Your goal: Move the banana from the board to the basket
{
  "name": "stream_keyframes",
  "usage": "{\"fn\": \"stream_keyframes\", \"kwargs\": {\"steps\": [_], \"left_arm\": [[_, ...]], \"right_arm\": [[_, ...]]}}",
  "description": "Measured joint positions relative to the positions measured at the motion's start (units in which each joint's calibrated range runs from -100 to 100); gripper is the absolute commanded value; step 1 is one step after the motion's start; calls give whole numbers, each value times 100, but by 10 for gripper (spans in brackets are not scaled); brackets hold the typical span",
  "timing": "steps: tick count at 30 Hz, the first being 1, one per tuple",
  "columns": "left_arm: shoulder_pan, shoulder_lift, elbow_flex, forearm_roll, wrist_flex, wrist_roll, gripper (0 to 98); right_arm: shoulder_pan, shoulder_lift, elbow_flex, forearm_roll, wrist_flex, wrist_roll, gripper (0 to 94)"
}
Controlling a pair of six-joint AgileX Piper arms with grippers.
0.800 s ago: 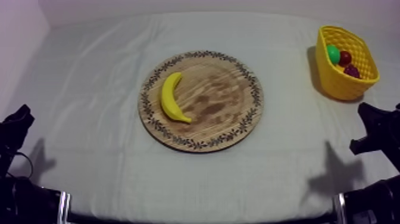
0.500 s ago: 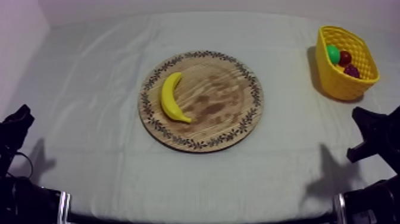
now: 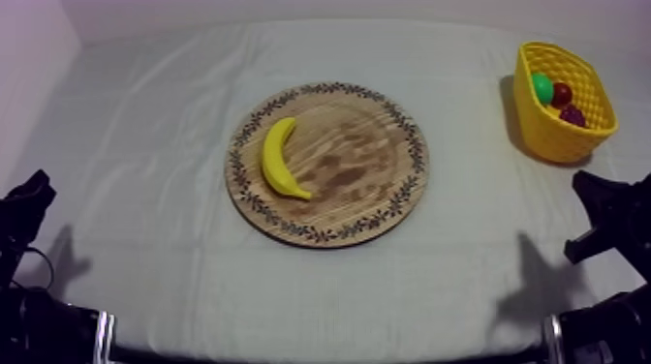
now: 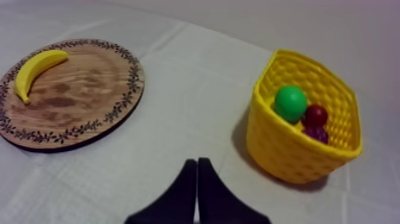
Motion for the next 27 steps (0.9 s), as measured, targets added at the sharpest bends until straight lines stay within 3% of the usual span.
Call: {"fn": "stream_keyframes", "kwargs": {"steps": [7,10,19,27], "left_arm": [[0,0,0,0,0,0,1],[0,0,0,0,0,0,1],[0,0,0,0,0,0,1],[0,0,0,0,0,0,1]], "right_arm": [[89,806,-276,283,-602,-210,2],[160,1352,-769,301,-523,-373,2],[274,3390,-3420,126,1162,-804,2],[-22,5161,-6089,-8,2705,-1008,2]]}}
